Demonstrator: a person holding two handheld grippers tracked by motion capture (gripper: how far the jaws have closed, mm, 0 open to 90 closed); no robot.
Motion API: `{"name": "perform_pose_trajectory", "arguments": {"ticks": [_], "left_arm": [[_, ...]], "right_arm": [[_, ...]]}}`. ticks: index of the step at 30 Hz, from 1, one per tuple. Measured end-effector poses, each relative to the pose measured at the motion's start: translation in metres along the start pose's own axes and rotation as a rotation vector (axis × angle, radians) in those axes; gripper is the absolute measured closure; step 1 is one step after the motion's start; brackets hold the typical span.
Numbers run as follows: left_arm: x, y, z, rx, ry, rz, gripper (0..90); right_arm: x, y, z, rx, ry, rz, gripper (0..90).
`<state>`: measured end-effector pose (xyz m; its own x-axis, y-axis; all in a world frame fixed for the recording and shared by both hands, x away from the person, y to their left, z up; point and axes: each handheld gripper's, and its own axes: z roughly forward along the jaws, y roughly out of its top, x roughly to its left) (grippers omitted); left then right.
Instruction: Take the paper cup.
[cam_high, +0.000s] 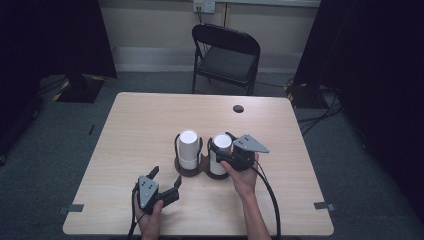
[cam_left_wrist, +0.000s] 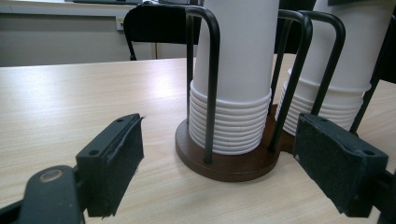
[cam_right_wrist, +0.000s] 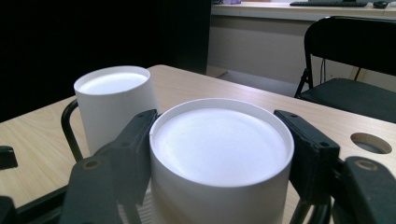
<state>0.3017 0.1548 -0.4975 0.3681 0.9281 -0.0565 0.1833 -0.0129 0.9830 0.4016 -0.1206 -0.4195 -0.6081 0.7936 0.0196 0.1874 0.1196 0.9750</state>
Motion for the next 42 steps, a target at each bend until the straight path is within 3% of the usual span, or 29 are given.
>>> {"name": "perform_pose_trajectory", "arguments": {"ticks": [4,9,14,28,38,42], "left_arm": [[0.002,0.0,0.0,0.002,-0.015,-0.002,15.8],[0.001,0.0,-0.001,-0.005,0.013,-0.011,15.7],[0.001,-0.001,-0.001,-0.013,0.032,-0.017,17.9],[0.0,0.0,0.0,0.003,0.022,-0.012,16.8],[0.001,0.0,0.001,0.005,0.023,-0.023,18.1],[0.001,0.0,0.001,0.008,0.024,-0.017,18.1]], "right_arm": [[0.0,0.003,-0.001,-0.002,0.0,-0.001,33.2],[0.002,0.009,-0.003,-0.029,-0.02,-0.005,33.3],[0.0,0.011,-0.004,-0.038,-0.012,0.019,33.4],[0.0,0.021,-0.006,-0.05,0.004,0.033,33.7],[0.001,0.027,-0.006,-0.038,-0.007,0.008,33.7],[0.001,0.031,-0.007,-0.043,-0.011,0.021,33.8]]}}
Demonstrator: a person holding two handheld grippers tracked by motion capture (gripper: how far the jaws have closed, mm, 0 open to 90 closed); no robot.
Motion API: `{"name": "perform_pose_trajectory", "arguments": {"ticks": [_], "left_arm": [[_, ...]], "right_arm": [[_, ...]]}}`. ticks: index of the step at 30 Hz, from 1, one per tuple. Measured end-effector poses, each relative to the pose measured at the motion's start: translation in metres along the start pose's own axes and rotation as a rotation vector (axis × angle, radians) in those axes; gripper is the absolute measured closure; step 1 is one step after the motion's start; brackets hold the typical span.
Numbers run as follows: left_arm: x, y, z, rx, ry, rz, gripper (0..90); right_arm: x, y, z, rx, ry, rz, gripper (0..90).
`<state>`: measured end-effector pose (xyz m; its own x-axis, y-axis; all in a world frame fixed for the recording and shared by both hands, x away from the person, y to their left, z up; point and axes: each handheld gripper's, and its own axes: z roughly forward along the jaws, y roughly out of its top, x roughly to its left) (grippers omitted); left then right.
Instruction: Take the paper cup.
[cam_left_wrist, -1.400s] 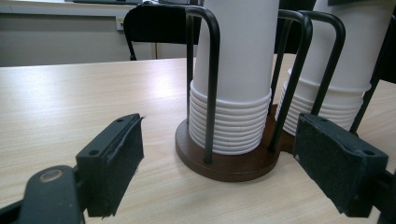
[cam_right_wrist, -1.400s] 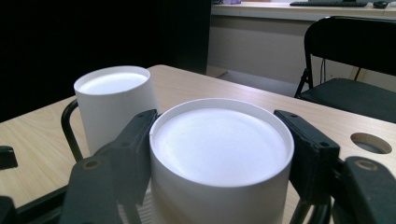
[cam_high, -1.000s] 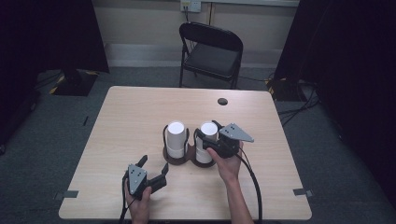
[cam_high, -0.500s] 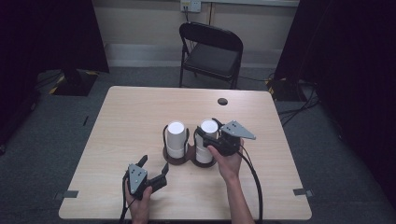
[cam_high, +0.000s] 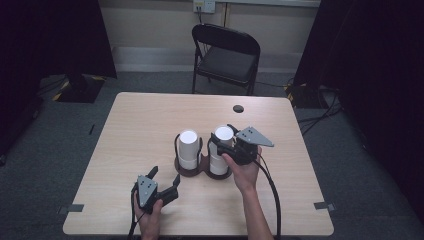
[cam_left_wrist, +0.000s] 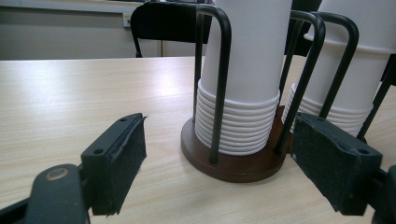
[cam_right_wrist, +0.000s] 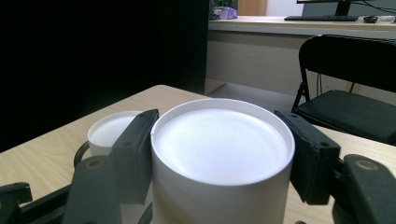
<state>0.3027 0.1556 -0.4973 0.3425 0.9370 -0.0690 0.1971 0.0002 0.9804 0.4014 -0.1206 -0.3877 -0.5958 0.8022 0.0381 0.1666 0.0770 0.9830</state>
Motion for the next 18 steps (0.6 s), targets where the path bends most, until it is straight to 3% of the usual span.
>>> {"name": "perform_pose_trajectory", "arguments": {"ticks": [18], "left_arm": [[-0.001,0.0,0.0,-0.007,0.006,-0.009,17.8]], "right_arm": [[0.0,0.013,-0.002,-0.021,-0.012,-0.01,33.8]]}}
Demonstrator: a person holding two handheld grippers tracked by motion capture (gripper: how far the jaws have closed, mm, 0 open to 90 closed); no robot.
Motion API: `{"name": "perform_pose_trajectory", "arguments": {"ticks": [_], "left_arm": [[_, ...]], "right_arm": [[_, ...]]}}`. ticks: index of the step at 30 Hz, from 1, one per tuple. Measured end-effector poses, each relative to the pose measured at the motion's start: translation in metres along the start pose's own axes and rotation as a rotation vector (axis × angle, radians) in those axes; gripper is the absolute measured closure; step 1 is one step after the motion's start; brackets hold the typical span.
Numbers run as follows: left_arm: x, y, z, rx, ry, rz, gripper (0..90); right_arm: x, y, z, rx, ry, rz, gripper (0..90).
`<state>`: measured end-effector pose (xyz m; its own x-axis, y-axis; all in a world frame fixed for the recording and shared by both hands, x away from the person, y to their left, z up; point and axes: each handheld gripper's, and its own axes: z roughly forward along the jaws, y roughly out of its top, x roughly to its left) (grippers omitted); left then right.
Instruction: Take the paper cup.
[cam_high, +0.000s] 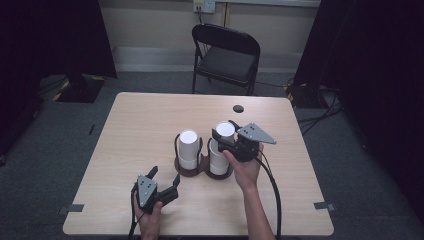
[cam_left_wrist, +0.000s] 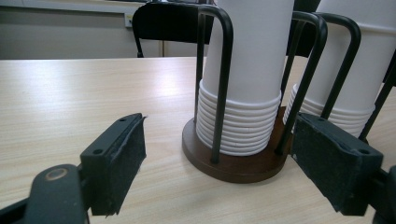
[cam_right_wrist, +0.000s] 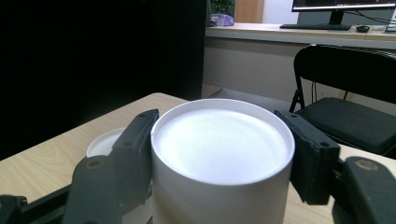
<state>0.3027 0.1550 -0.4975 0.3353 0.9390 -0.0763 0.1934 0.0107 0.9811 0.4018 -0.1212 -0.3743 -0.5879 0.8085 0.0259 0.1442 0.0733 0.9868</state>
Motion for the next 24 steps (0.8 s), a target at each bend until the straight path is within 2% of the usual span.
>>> {"name": "perform_pose_trajectory", "arguments": {"ticks": [9,11,12,19,24], "left_arm": [[0.0,0.0,0.0,0.005,-0.001,0.004,17.9],[-0.001,0.0,-0.001,0.003,-0.017,0.012,18.1],[-0.001,0.0,0.0,0.007,-0.013,0.014,18.8],[-0.001,0.0,-0.001,0.005,-0.018,0.021,18.5],[-0.001,0.0,0.0,0.005,-0.024,0.01,18.3]], "right_arm": [[0.0,0.008,-0.002,-0.017,0.003,-0.003,33.8],[0.0,0.009,-0.002,-0.022,0.001,-0.005,33.8],[0.0,0.011,-0.002,-0.032,0.013,0.004,33.8],[0.0,0.016,-0.004,-0.038,0.002,0.009,33.8],[-0.002,0.02,-0.005,-0.052,0.007,0.009,33.8]]}}
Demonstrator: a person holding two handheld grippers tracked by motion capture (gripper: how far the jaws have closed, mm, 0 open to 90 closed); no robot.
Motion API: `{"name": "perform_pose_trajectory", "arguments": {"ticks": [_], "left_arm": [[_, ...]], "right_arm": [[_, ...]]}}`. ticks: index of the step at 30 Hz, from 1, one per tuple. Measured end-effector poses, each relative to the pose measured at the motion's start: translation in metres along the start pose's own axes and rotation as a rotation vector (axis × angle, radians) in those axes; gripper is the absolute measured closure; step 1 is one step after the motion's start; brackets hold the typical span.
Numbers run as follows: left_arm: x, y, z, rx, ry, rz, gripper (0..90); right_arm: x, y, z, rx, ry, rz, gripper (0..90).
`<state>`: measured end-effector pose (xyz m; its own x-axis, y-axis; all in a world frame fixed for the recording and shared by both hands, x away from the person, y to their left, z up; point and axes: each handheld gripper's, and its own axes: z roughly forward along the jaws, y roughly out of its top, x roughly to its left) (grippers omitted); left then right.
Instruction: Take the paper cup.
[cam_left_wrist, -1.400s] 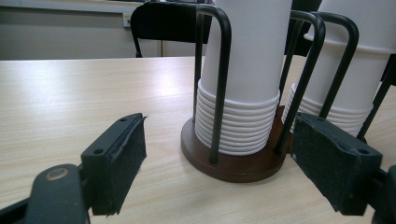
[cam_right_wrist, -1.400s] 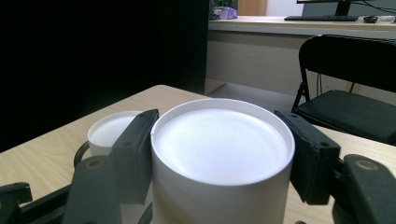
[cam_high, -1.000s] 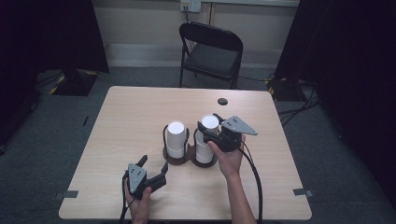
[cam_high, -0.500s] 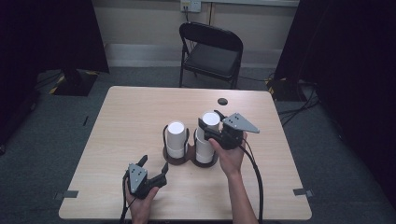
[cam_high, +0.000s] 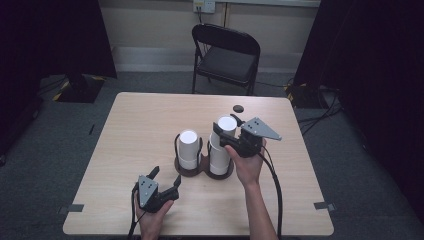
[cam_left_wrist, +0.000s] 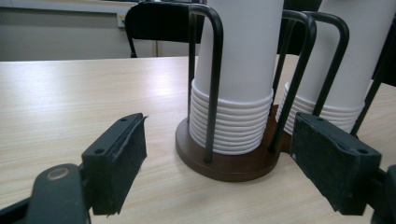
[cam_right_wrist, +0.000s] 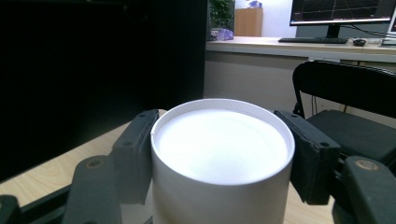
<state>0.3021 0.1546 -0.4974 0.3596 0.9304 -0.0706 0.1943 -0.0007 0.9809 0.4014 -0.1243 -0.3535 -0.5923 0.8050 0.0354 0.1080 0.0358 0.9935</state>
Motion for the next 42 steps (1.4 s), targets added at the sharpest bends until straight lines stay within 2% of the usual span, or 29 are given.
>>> {"name": "perform_pose_trajectory", "arguments": {"ticks": [5,8,10,11,14,17,20,24,30,34,35,40,42], "left_arm": [[0.0,0.0,0.0,0.004,-0.007,-0.001,18.5],[0.001,0.0,0.0,0.001,0.002,-0.011,18.6],[0.003,0.001,0.001,0.011,0.014,-0.039,20.1],[0.005,0.001,0.001,0.015,0.013,-0.066,20.3],[0.008,0.0,0.001,0.009,0.002,-0.091,19.9],[0.007,0.0,0.0,0.006,-0.004,-0.07,19.3],[0.007,0.0,0.0,0.003,-0.011,-0.07,21.7],[0.007,0.0,-0.001,-0.001,-0.014,-0.069,24.0],[0.008,0.001,-0.001,0.004,-0.053,-0.074,25.9],[0.009,0.002,-0.005,-0.034,-0.125,-0.064,25.2],[0.007,0.002,-0.006,-0.038,-0.124,-0.065,25.9],[0.004,0.002,-0.007,-0.05,-0.173,-0.083,26.2],[0.0,0.002,-0.006,-0.058,-0.199,-0.09,28.0]], "right_arm": [[0.002,0.004,-0.003,-0.017,-0.004,0.004,33.8],[0.002,0.008,-0.005,-0.022,-0.009,0.003,33.8],[0.003,0.009,-0.006,-0.029,-0.011,0.003,33.8],[0.002,0.011,-0.009,-0.038,-0.012,0.006,33.8],[0.001,0.012,-0.012,-0.048,-0.021,0.021,33.8],[-0.001,0.013,-0.017,-0.069,-0.023,0.047,33.8],[-0.002,0.013,-0.023,-0.076,-0.025,0.054,33.8],[-0.004,0.008,-0.034,-0.095,-0.023,0.1,33.9],[-0.006,0.0,-0.048,-0.092,0.0,0.159,34.0],[-0.006,-0.003,-0.057,-0.106,0.025,0.208,33.9],[-0.006,-0.004,-0.059,-0.108,0.026,0.215,33.9],[-0.001,-0.013,-0.066,-0.086,0.034,0.22,34.0],[0.001,-0.019,-0.068,-0.09,0.047,0.24,34.0]]}}
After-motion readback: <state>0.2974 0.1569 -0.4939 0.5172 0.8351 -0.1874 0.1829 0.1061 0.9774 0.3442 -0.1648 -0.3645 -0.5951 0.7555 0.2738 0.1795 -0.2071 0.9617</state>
